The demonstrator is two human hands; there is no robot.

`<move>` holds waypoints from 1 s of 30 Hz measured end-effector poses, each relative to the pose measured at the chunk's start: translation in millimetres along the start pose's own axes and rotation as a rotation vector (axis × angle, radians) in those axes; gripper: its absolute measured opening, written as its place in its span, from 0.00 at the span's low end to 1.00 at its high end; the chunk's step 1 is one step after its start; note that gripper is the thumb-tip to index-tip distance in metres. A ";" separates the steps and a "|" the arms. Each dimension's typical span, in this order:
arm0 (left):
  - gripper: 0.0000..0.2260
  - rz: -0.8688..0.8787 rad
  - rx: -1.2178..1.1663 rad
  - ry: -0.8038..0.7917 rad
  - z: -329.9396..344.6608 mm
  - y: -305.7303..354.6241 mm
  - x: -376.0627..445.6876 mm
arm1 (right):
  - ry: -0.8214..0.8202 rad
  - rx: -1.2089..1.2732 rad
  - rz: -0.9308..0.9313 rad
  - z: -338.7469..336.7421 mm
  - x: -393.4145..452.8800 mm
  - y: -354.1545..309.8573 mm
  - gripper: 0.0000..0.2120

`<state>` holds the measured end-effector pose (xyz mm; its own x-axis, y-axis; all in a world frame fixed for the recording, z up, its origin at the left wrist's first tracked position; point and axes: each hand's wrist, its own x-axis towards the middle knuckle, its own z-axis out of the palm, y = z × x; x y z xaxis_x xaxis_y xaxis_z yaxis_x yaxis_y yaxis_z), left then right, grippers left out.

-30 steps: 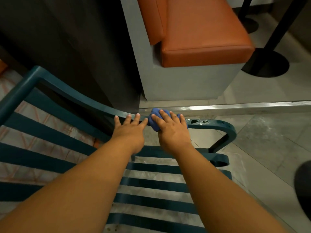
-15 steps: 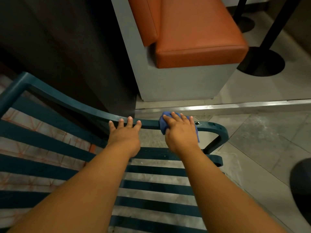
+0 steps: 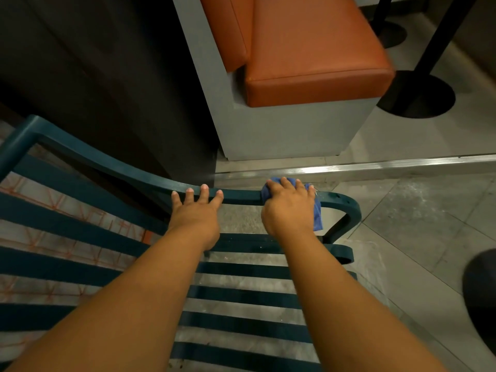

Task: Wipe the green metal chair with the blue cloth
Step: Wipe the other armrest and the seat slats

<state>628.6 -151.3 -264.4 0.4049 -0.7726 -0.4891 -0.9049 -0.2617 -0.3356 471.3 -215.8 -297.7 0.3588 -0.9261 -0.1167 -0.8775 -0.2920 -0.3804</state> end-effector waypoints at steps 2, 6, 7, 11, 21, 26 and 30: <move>0.45 0.000 0.003 -0.008 -1.5 1.1 0.5 | -0.012 0.001 -0.039 6.9 4.2 -16.7 0.30; 0.46 -0.011 0.020 -0.010 -3.2 1.5 0.9 | -0.018 -0.014 -0.294 15.6 -13.7 2.8 0.32; 0.46 -0.007 0.023 -0.010 -2.9 0.9 0.8 | -0.005 -0.019 -0.313 13.3 -15.9 16.4 0.31; 0.46 -0.008 0.028 0.007 0.1 1.1 0.5 | 0.119 -0.030 -0.107 -6.1 -14.6 57.8 0.24; 0.48 -0.040 0.010 0.012 3.5 5.3 -1.0 | -0.013 -0.017 -0.309 18.8 -19.8 18.0 0.33; 0.47 -0.029 -0.035 0.029 9.3 4.8 -0.1 | 0.083 -0.009 -0.083 2.1 -11.9 30.9 0.25; 0.48 -0.033 -0.049 0.033 8.9 6.6 0.0 | 0.020 -0.020 -0.081 4.8 2.3 -7.9 0.24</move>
<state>623.8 -147.9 -273.8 0.4310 -0.7814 -0.4513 -0.8967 -0.3149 -0.3112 480.6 -214.5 -299.3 0.4226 -0.9038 -0.0674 -0.8521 -0.3709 -0.3692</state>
